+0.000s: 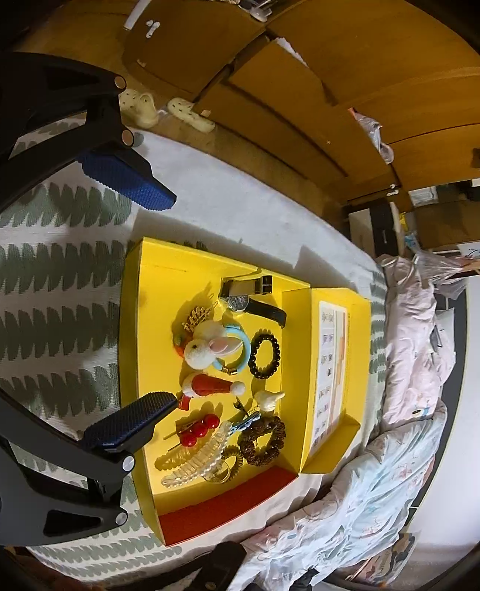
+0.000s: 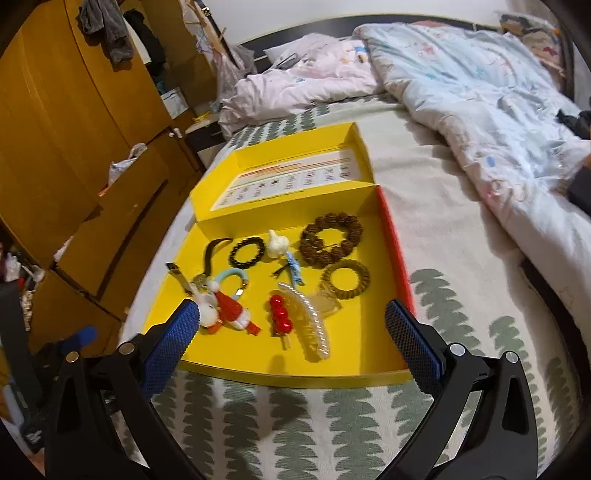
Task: Organize jewelry
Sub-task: 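Move left tool toward white rabbit while right tool approaches pearl claw clip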
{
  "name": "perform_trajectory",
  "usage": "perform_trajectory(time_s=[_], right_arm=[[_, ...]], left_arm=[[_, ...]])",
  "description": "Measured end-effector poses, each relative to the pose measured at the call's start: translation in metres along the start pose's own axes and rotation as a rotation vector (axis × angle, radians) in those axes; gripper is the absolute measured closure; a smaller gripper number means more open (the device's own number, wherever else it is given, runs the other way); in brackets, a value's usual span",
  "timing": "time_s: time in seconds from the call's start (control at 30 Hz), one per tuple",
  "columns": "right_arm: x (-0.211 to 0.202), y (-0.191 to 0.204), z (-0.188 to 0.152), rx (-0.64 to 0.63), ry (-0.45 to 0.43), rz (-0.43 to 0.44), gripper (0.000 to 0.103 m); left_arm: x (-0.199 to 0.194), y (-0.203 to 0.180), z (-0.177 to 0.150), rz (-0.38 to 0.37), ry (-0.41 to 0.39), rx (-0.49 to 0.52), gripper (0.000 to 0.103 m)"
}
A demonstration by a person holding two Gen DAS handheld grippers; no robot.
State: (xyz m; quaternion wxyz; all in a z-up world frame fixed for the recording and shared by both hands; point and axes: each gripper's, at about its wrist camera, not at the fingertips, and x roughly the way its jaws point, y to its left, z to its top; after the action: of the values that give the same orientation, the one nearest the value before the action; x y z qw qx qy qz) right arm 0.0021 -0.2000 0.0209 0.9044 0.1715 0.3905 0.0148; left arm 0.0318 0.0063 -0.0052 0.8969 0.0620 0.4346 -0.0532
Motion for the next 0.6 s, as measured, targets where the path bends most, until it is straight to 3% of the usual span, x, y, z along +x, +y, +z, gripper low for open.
perform_trajectory(time_s=[0.13, 0.3, 0.37, 0.6], right_arm=[[0.008, 0.005, 0.008, -0.034, 0.028, 0.005, 0.009], [0.033, 0.007, 0.012, -0.047, 0.13, 0.016, 0.022], [0.046, 0.006, 0.01, -0.046, 0.184, 0.017, 0.025], [0.066, 0.0, 0.007, -0.043, 0.252, -0.003, 0.028]], left_arm=[[0.005, 0.0, 0.009, -0.031, 0.025, 0.003, 0.005], [0.013, 0.0, 0.024, -0.11, 0.074, -0.007, 0.005], [0.017, -0.002, 0.03, -0.127, 0.096, -0.003, 0.006], [0.036, -0.006, 0.038, -0.143, 0.158, 0.017, 0.005]])
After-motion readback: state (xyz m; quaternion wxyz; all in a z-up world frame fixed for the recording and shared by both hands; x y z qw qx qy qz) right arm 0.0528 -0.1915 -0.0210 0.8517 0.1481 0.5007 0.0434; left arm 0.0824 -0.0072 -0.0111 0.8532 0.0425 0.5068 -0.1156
